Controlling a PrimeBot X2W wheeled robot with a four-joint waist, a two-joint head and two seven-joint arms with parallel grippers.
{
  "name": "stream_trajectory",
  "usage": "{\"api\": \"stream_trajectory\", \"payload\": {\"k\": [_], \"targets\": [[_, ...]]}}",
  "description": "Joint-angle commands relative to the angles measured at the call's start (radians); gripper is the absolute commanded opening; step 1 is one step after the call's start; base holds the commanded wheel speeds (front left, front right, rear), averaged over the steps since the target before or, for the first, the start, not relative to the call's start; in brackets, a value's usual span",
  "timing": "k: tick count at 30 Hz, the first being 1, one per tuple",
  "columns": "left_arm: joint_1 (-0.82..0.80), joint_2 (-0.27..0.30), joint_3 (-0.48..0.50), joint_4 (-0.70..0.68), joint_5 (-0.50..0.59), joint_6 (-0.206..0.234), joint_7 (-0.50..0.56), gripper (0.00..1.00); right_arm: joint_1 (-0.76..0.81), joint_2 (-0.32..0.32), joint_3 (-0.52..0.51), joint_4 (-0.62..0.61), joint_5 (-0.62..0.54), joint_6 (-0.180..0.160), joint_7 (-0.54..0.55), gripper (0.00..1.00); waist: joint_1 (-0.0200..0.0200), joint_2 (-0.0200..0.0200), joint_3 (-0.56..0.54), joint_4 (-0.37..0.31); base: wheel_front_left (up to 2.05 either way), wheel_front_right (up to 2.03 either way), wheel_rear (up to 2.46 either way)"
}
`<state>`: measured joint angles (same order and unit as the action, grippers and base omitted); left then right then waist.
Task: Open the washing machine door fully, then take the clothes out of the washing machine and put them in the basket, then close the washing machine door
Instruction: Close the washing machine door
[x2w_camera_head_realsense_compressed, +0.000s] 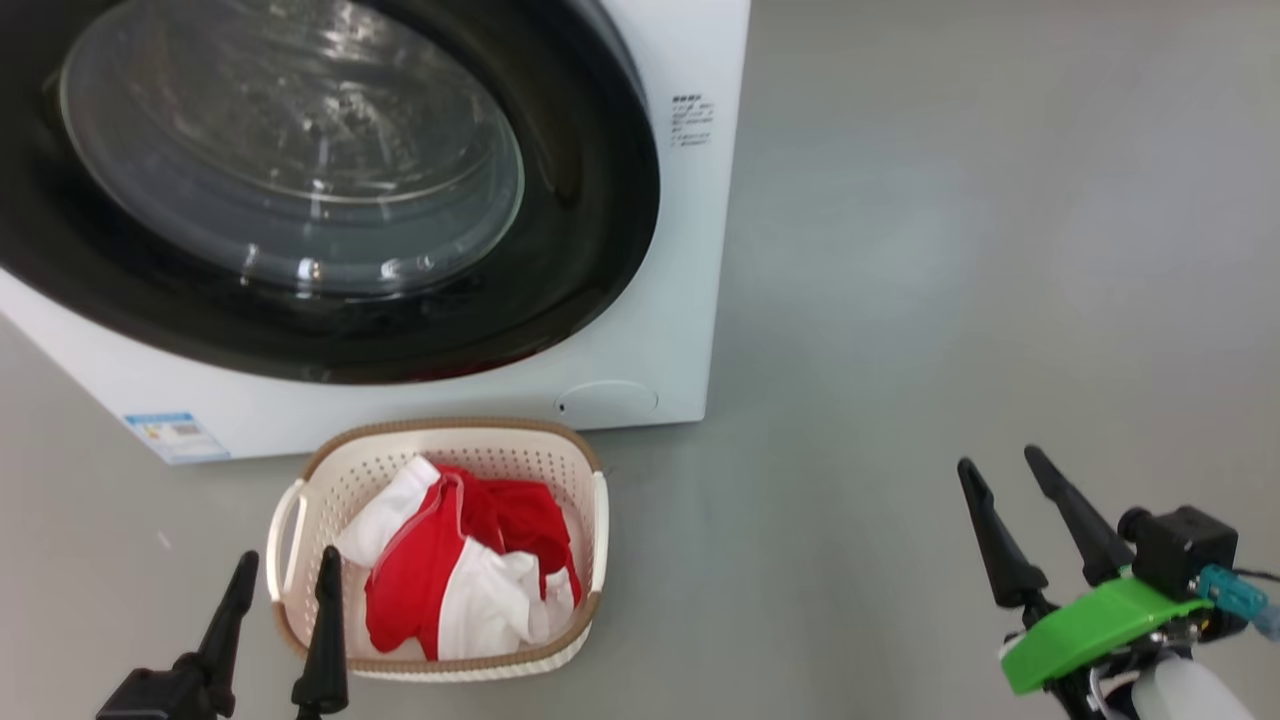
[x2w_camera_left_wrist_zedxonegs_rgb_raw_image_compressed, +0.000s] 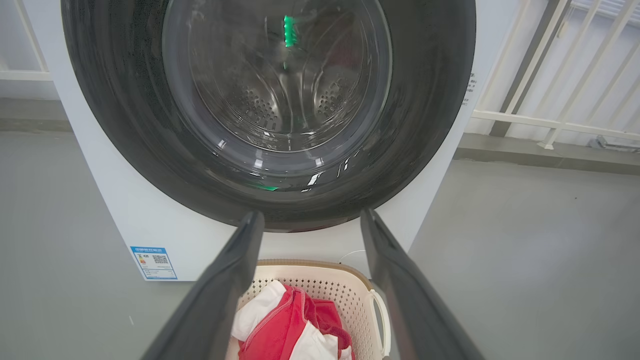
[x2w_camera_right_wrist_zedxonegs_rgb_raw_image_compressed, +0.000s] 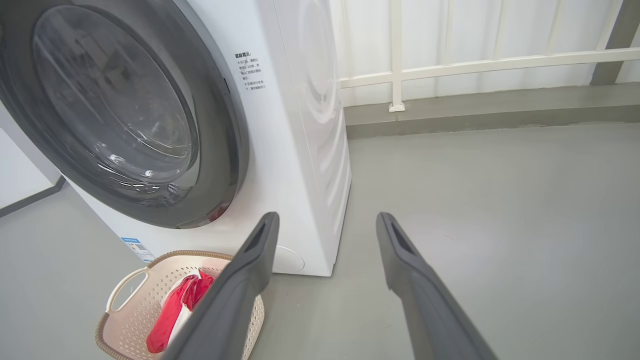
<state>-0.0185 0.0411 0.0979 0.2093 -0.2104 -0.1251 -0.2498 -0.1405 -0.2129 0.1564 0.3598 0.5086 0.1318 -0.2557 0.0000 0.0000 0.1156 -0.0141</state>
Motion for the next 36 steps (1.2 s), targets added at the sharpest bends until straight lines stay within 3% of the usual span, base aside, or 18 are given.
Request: {"api": "stream_trajectory", "payload": {"k": [1,17,36], "targets": [[-0.002,0.02,0.034,-0.016,0.006,-0.005,-0.012,1.0,0.015,-0.009,0.017,-0.025,-0.004,-0.001,-0.006,1.0,0.0,0.0,-0.035,-0.025,0.0,0.0,0.0],[0.111,0.032,0.071,-0.013,-0.009,-0.005,-0.012,1.0,0.114,-0.015,0.026,-0.023,-0.002,-0.001,-0.006,1.0,0.0,0.0,-0.129,-0.089,0.0,0.0,0.0],[0.164,0.032,0.069,-0.012,-0.011,-0.006,-0.012,1.0,0.166,-0.021,0.016,-0.021,-0.002,-0.001,-0.006,1.0,0.0,0.0,-0.172,-0.086,0.0,0.0,0.0]]}}
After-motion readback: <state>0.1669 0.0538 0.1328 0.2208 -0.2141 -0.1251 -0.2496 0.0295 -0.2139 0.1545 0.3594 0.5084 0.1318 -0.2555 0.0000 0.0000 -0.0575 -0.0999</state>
